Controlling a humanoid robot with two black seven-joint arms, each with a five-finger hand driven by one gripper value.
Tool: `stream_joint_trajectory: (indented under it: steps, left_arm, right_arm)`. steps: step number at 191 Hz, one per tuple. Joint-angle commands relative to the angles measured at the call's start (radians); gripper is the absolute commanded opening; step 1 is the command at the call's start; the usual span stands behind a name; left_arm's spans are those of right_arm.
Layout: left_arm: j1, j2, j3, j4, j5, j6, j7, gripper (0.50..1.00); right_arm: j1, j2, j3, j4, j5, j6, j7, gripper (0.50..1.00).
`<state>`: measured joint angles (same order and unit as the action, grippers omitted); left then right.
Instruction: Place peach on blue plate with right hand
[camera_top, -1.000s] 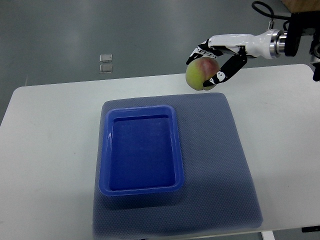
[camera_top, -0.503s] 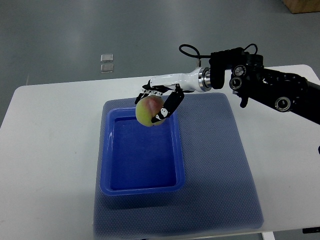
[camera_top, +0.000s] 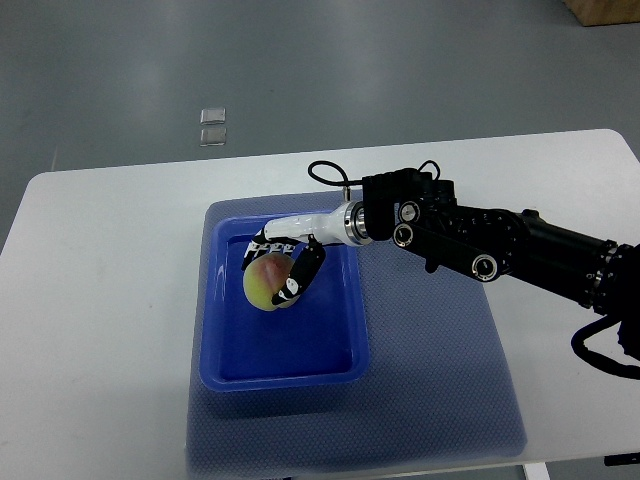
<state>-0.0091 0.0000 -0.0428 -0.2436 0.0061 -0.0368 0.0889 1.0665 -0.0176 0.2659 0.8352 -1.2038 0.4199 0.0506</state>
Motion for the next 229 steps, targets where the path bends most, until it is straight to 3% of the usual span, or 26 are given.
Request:
stream_joint_trajectory:
  steps: [1, 12, 18, 27, 28, 32, 43, 45, 64, 98, 127, 140, 174, 175, 191, 201, 202, 219, 228, 229]
  left_arm:
    - [0.0, 0.0, 0.0, 0.0, 0.0, 0.0, 0.0, 1.0]
    - [0.0, 0.0, 0.0, 0.0, 0.0, 0.0, -0.001, 1.0]
    - [0.0, 0.0, 0.0, 0.0, 0.0, 0.0, 0.0, 1.0]
    - [0.0, 0.0, 0.0, 0.0, 0.0, 0.0, 0.0, 1.0]
    - [0.0, 0.0, 0.0, 0.0, 0.0, 0.0, 0.0, 1.0]
    - [0.0, 0.0, 0.0, 0.0, 0.0, 0.0, 0.0, 1.0]
    - [0.0, 0.0, 0.0, 0.0, 0.0, 0.0, 0.0, 1.0]
    - [0.0, 0.0, 0.0, 0.0, 0.0, 0.0, 0.0, 1.0]
    - [0.0, 0.0, 0.0, 0.0, 0.0, 0.0, 0.0, 1.0]
    - [0.0, 0.0, 0.0, 0.0, 0.0, 0.0, 0.0, 1.0]
    - [0.0, 0.0, 0.0, 0.0, 0.0, 0.0, 0.0, 1.0]
    - [0.0, 0.0, 0.0, 0.0, 0.0, 0.0, 0.0, 1.0]
    - [0.0, 0.0, 0.0, -0.01, 0.0, 0.0, 0.0, 1.0]
    - [0.0, 0.0, 0.0, -0.017, 0.0, 0.0, 0.0, 1.0]
    - [-0.002, 0.0, 0.001, -0.022, 0.002, 0.0, 0.0, 1.0]
    - [-0.002, 0.0, 0.001, -0.022, 0.002, 0.0, 0.0, 1.0]
    - [-0.002, 0.0, 0.0, -0.026, 0.002, 0.0, 0.0, 1.0]
    - [-0.002, 0.0, 0.001, -0.034, 0.002, 0.0, -0.001, 1.0]
    - [-0.002, 0.0, 0.001, -0.034, 0.002, 0.0, -0.001, 1.0]
    - [-0.002, 0.0, 0.001, -0.036, 0.002, 0.0, 0.0, 1.0]
  right_arm:
    - [-0.005, 0.013, -0.007, -0.005, -0.002, -0.01, 0.0, 0.5]
    - [-0.019, 0.015, -0.005, -0.011, -0.006, -0.018, 0.002, 0.543]
    - [-0.022, 0.015, -0.005, -0.011, -0.006, -0.021, 0.002, 0.604]
    - [-0.022, 0.015, -0.005, -0.011, -0.006, -0.021, 0.002, 0.605]
    - [-0.023, 0.015, -0.004, -0.011, -0.006, -0.021, 0.003, 0.756]
    - [-0.023, 0.015, -0.002, -0.011, -0.006, -0.021, 0.003, 0.813]
    - [-0.023, 0.011, -0.001, -0.011, -0.005, -0.021, 0.003, 0.87]
    - [-0.023, 0.01, 0.001, -0.011, -0.005, -0.021, 0.005, 0.901]
    - [-0.023, -0.001, 0.01, -0.01, -0.003, -0.023, 0.006, 0.928]
    - [-0.014, -0.028, 0.016, -0.005, 0.009, -0.02, 0.008, 0.93]
    - [0.02, -0.101, 0.13, 0.005, 0.03, 0.011, 0.009, 0.93]
    - [0.024, -0.179, 0.306, 0.002, 0.112, 0.051, 0.009, 0.93]
    - [0.012, -0.203, 0.498, -0.025, 0.276, 0.034, 0.009, 0.93]
    - [-0.018, -0.211, 0.574, -0.063, 0.37, 0.022, 0.009, 0.93]
    - [-0.06, -0.206, 0.676, -0.14, 0.533, -0.029, 0.009, 0.93]
    - [-0.06, -0.206, 0.676, -0.14, 0.533, -0.029, 0.009, 0.93]
    - [-0.063, -0.202, 0.709, -0.192, 0.631, -0.093, 0.009, 0.93]
    - [-0.063, -0.194, 0.725, -0.309, 0.819, -0.237, 0.009, 0.93]
    - [-0.063, -0.194, 0.725, -0.309, 0.819, -0.237, 0.009, 0.93]
    - [-0.062, -0.176, 0.727, -0.376, 0.951, -0.298, 0.009, 0.93]
